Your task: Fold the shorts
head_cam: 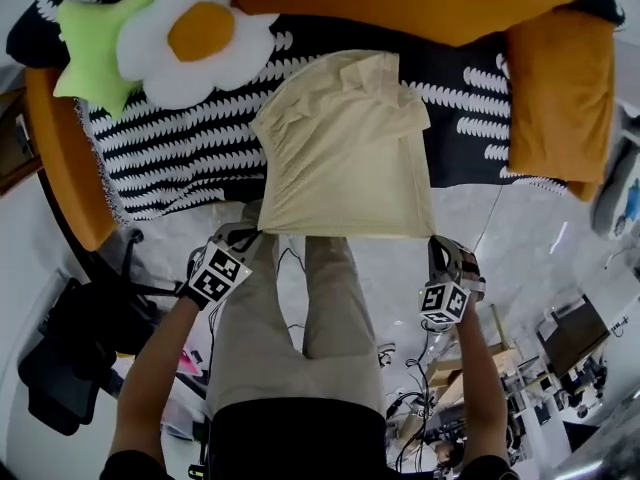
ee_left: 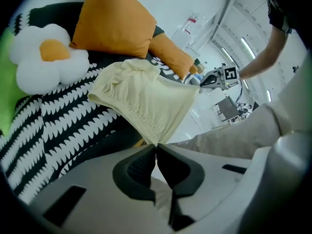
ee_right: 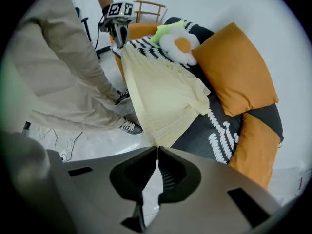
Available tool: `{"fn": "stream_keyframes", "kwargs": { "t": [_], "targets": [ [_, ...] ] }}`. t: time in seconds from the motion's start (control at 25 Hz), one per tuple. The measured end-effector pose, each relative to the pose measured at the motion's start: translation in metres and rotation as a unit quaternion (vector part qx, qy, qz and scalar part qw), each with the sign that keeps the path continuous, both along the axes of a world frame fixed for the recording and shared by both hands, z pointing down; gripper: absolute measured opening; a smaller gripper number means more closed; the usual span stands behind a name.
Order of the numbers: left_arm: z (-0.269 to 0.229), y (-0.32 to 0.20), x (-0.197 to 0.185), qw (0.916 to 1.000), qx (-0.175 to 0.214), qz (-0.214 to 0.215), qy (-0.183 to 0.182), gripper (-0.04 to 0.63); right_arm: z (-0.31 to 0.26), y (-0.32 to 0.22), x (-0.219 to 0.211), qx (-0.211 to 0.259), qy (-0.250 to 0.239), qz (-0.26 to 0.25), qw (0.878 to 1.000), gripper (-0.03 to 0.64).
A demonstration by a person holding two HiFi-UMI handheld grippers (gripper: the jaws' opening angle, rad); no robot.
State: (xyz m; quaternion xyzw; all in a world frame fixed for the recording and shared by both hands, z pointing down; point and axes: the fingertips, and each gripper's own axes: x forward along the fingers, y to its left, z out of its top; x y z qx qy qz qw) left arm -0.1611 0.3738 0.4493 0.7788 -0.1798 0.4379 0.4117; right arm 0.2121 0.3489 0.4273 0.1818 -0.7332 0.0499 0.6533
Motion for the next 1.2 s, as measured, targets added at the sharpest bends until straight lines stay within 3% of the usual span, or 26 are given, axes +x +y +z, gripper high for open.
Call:
{"fn": "stream_keyframes", "kwargs": {
  "t": [0.24,0.48,0.72,0.92,1.2],
  "targets": [
    [-0.041,0.003,0.009,0.9995,-0.014,-0.018,0.023,0.025,-0.073,-0.029,0.005,0.041,0.015,-0.032,0.999,0.029],
    [-0.133,-0.045,-0.008,0.9982,0.015,-0.05,0.031,0.024,-0.182,-0.101,-0.018,0.101,0.032,-0.048,0.993,0.029],
    [-0.227,-0.124,-0.016,0.9965,0.058,-0.054,0.024,0.025,-0.265,-0.185,-0.027,0.144,0.031,-0.058,0.987,0.029],
    [-0.242,-0.133,-0.016,0.9963,0.049,-0.067,0.022,0.025,-0.268,-0.182,-0.024,0.115,0.022,-0.077,0.99,0.029],
    [-0.169,-0.058,-0.003,0.9938,-0.019,-0.109,0.007,0.025,-0.196,-0.121,-0.015,0.025,0.015,-0.102,0.994,0.029]
  ]
}}
